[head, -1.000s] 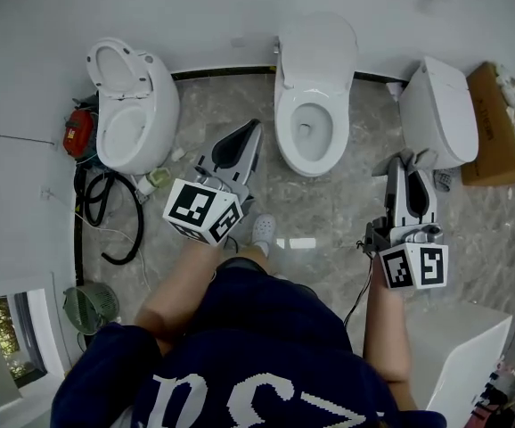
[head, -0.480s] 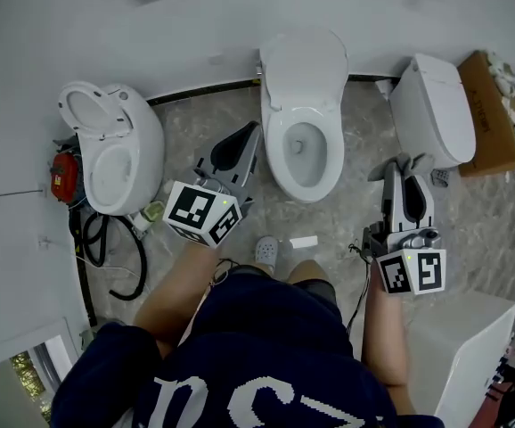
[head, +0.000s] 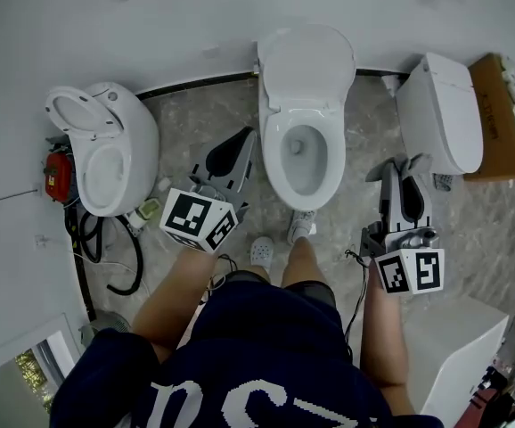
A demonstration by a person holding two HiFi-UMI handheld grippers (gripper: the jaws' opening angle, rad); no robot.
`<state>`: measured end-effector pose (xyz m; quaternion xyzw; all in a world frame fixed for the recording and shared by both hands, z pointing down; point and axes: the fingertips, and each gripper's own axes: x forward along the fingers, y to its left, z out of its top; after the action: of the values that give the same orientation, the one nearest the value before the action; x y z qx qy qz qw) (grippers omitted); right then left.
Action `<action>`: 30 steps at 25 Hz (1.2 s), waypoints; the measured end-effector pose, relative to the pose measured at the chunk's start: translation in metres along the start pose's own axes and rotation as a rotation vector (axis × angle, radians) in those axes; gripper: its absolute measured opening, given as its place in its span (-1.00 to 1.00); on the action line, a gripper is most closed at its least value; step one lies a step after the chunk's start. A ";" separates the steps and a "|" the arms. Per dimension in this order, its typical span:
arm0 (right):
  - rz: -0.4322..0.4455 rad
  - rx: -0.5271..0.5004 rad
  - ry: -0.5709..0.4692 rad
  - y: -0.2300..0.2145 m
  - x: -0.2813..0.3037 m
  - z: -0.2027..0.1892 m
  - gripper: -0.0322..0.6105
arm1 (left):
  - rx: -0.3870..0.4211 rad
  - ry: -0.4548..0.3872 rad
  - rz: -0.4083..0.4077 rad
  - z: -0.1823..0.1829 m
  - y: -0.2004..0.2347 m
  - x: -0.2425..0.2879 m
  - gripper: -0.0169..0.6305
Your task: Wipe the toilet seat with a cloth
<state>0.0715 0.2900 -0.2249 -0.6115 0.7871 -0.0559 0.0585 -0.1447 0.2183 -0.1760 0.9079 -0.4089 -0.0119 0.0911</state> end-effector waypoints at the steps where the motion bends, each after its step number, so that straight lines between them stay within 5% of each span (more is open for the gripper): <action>1: 0.011 0.003 0.003 -0.007 0.011 -0.002 -0.71 | 0.000 0.004 0.010 -0.002 0.003 0.009 -0.89; 15: 0.186 0.040 0.124 -0.138 0.172 -0.045 -0.71 | -0.037 0.045 0.175 -0.046 0.052 0.169 -0.89; 23: 0.259 0.073 0.220 -0.167 0.229 -0.107 -0.71 | -0.050 0.085 0.256 -0.087 0.087 0.212 -0.89; 30: 0.239 0.064 0.284 -0.179 0.258 -0.183 -0.71 | -0.085 0.093 0.272 -0.146 0.119 0.235 -0.89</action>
<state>0.1503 -0.0006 -0.0215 -0.4973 0.8524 -0.1593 -0.0276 -0.0627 -0.0114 0.0006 0.8390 -0.5227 0.0255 0.1490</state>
